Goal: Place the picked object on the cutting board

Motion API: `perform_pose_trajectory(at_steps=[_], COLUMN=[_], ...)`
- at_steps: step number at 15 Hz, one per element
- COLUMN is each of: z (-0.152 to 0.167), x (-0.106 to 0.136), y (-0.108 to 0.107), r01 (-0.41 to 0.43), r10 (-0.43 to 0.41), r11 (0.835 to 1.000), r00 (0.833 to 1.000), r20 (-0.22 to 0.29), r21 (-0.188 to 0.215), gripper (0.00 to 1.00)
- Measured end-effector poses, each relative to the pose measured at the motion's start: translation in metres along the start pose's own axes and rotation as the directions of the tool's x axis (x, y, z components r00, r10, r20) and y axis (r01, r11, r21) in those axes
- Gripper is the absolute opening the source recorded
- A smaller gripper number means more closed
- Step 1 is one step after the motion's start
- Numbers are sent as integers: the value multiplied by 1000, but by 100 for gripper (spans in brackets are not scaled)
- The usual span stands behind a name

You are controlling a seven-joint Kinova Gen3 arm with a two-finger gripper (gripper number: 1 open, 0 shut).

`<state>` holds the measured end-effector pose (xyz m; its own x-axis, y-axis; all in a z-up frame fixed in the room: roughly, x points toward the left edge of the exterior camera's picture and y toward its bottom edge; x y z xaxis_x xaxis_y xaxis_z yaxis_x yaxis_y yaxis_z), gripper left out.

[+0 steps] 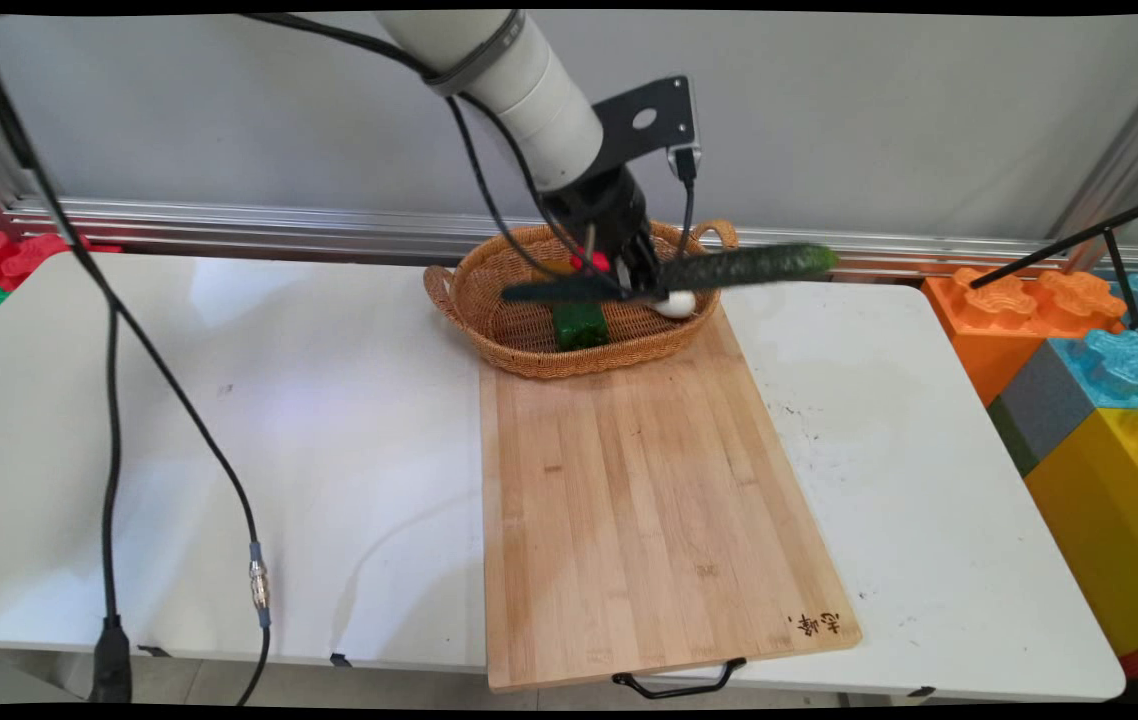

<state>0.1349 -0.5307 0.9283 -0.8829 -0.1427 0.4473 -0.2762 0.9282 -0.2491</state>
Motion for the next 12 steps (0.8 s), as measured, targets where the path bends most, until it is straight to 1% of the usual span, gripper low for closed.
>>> perform_pose_trajectory(at_steps=[1,2,3,5,7,9,12], z=[-3,-7,-9,-10,-7,2,16], x=[1,3,5,7,9,7,4], y=[11,29,41,69,90,109,126], r01=[28,70,101,169,226,284,340], r10=[-28,-69,-100,-166,-221,-279,-335], r11=[999,996,992,978,963,944,922], r00=[1000,997,995,985,974,959,940], r20=[5,15,21,35,45,55,60], r21=[-22,-57,-80,-124,-147,-165,-183], gripper=[0,0,0,0,0,0,0])
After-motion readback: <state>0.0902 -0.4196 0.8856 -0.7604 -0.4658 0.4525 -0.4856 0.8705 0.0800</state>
